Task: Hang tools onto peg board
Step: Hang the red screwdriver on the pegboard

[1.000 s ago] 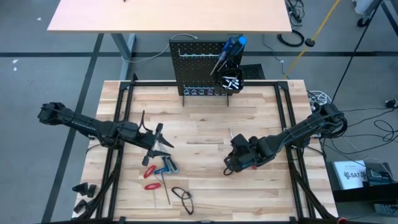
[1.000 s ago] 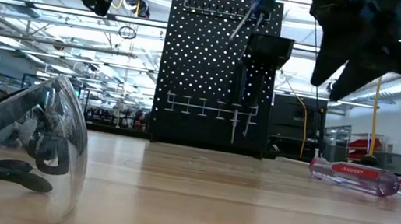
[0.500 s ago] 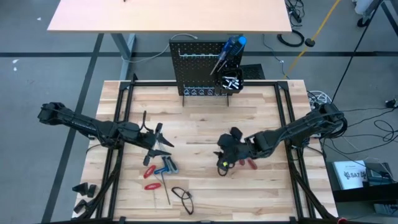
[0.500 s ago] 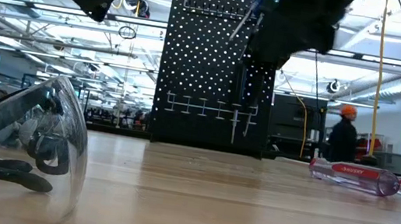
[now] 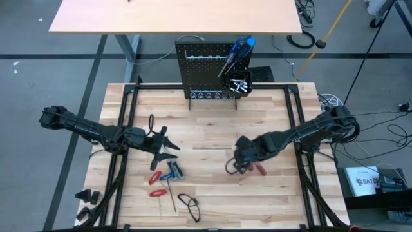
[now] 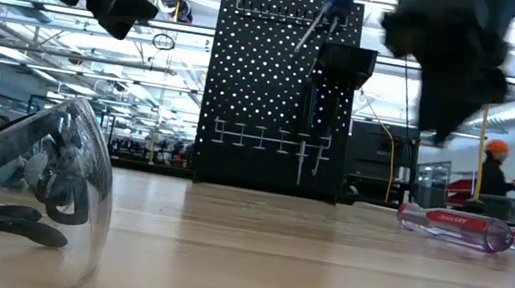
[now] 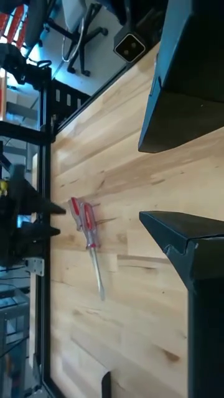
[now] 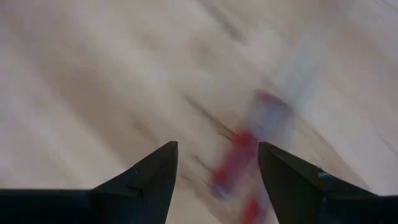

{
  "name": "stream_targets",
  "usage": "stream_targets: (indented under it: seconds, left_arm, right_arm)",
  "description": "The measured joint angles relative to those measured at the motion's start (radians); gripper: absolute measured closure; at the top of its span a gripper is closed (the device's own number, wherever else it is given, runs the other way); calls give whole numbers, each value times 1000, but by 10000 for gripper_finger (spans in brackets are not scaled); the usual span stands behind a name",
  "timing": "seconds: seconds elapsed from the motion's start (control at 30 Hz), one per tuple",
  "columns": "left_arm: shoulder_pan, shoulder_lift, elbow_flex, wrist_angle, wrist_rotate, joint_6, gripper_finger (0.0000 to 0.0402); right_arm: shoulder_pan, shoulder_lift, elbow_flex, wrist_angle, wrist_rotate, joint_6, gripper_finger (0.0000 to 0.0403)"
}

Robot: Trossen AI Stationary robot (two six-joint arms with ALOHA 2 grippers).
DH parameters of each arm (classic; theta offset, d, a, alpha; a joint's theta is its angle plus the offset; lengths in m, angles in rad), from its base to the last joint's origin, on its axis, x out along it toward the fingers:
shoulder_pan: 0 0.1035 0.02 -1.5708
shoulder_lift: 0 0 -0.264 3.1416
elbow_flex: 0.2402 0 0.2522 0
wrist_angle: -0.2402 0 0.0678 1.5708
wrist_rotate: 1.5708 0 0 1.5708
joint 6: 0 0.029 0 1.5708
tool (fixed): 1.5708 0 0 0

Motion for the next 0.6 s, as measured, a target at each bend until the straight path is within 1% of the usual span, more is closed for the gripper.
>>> stream_targets:
  seconds: [0.07,0.13,0.3,0.37,0.47,0.6]
  left_arm:
    - [0,0,0,2,-1,5,230]
    - [0,5,0,8,-1,18,230]
    - [0,59,-2,87,2,18,230]
    - [-2,96,-2,110,16,16,230]
    - [-3,155,-2,99,27,-1,230]
    - [-3,216,-13,42,29,-12,230]
  right_arm:
    - [29,0,0,-84,39,122,188]
    - [56,0,-2,-102,53,185,188]
    - [78,0,-44,21,23,184,188]
    - [81,0,-73,53,22,217,188]
    - [83,0,-119,74,22,241,188]
    - [83,0,-174,134,6,223,188]
